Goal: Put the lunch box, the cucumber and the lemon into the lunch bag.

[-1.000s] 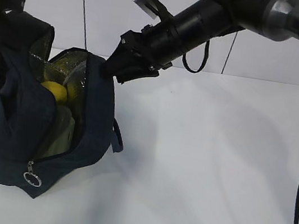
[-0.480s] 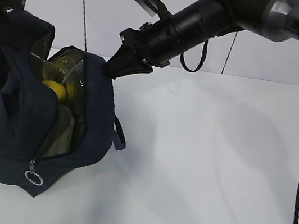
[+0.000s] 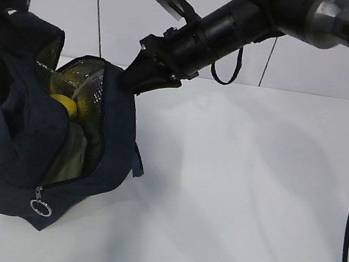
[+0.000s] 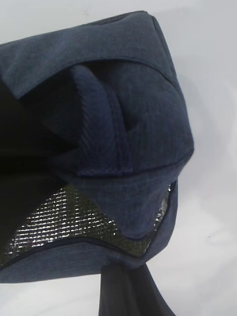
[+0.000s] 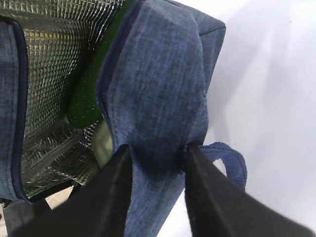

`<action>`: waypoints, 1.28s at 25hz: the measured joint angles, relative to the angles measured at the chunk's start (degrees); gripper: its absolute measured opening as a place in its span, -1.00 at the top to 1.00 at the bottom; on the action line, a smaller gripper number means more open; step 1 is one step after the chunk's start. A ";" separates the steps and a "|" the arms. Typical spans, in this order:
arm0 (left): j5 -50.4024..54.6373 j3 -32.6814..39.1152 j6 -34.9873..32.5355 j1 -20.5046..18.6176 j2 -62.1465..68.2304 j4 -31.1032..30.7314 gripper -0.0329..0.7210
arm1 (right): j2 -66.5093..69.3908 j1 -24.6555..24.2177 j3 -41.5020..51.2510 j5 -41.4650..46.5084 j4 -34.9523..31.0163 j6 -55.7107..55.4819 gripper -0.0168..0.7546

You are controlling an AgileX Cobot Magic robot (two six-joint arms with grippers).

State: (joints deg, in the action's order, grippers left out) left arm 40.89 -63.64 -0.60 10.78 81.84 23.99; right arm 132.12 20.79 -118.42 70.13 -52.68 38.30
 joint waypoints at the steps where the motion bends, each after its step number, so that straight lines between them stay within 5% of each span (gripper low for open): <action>1: 0.00 0.00 0.00 0.00 0.00 0.00 0.93 | 0.00 0.12 0.00 0.00 0.00 0.00 0.22; 7: 0.00 0.00 0.00 0.00 0.00 0.33 0.93 | 1.93 0.81 0.00 -0.25 -0.60 0.00 0.26; 15: -0.10 0.00 0.00 0.00 0.21 0.33 0.93 | 2.84 1.08 0.00 -0.25 -2.63 1.83 0.82; 23: -0.10 0.00 -0.13 0.00 0.21 0.33 0.93 | 2.84 1.33 0.00 -0.25 -3.52 2.20 0.58; 32: -0.10 0.00 -0.13 0.00 0.21 0.46 0.93 | 2.84 2.07 0.00 -0.25 -4.43 2.51 0.54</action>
State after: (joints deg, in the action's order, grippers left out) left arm 40.79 -63.64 -0.73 10.78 82.05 24.45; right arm 134.96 22.86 -118.42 69.88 -57.11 40.81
